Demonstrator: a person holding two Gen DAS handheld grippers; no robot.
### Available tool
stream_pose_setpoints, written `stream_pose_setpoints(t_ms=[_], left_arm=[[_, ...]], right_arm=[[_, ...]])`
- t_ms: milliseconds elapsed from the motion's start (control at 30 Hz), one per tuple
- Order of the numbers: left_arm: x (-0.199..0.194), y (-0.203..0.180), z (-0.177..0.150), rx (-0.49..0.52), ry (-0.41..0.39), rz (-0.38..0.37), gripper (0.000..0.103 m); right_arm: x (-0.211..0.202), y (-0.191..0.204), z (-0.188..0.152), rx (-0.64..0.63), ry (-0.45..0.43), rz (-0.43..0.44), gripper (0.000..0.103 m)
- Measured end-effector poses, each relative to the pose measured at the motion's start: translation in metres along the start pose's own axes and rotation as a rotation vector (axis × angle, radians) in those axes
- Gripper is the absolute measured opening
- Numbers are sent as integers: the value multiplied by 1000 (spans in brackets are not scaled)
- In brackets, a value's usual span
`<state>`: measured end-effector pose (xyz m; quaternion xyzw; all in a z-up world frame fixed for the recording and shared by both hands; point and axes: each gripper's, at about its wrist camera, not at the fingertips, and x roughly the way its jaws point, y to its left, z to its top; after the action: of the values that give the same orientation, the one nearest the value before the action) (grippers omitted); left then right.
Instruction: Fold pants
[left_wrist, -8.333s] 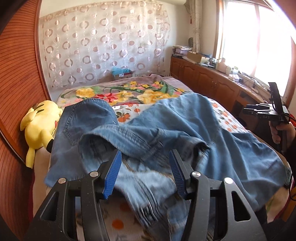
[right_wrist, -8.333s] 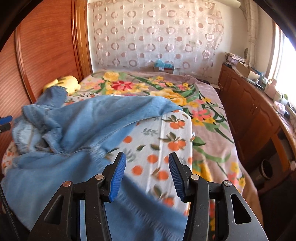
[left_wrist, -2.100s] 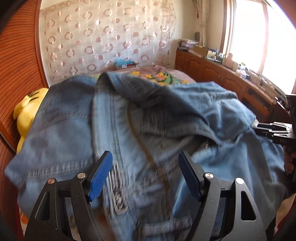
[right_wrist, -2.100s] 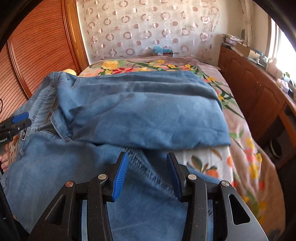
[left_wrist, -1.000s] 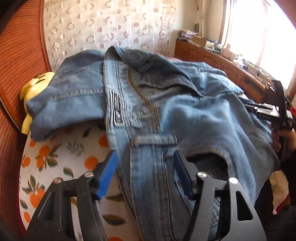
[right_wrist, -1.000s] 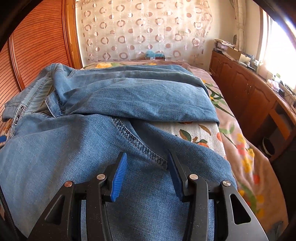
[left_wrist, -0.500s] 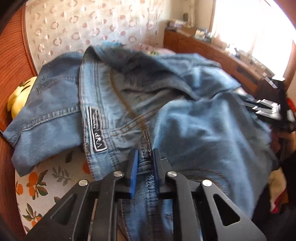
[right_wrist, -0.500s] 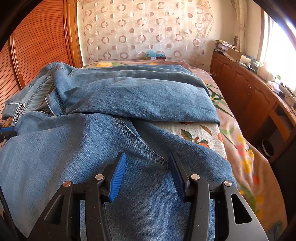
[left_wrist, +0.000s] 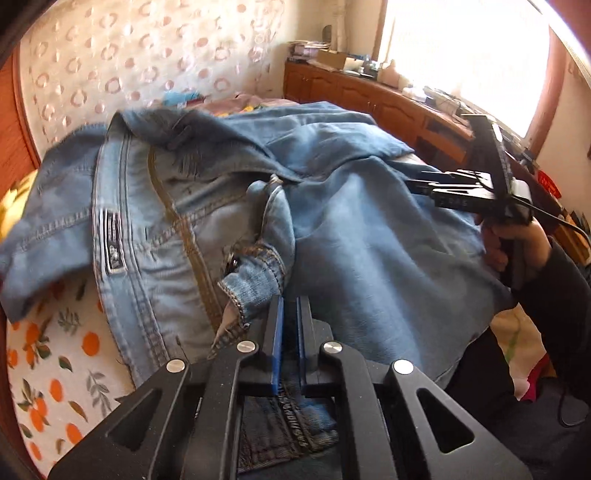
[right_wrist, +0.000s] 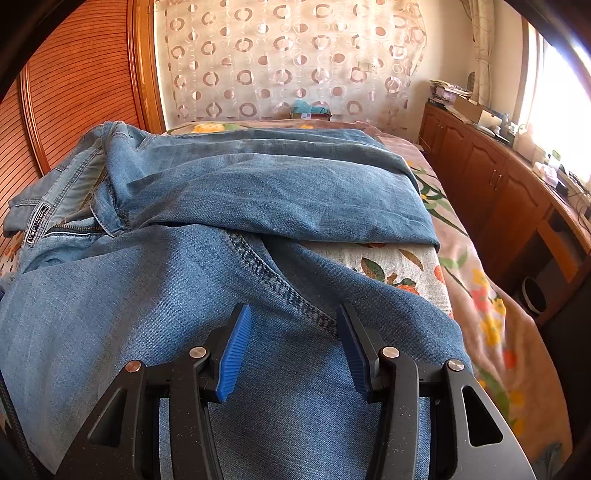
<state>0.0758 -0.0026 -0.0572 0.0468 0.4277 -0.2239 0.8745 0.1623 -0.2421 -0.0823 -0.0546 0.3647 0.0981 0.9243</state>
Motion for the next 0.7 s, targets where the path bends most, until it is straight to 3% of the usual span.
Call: stream_pose_setpoints(t_ms=[333,533,700], left_arm=[[4,7,-7,-40,-2,-16,9],[-14,5,-4,-42,-32,-15,23],[-46,13,8,-43,-131,5,40]], right_arm=[[1,-1,0,-9,2,-1,52],[1,-2,-1,-17,2,-4,52],[1,-2,-1,-18,2,-4,52]])
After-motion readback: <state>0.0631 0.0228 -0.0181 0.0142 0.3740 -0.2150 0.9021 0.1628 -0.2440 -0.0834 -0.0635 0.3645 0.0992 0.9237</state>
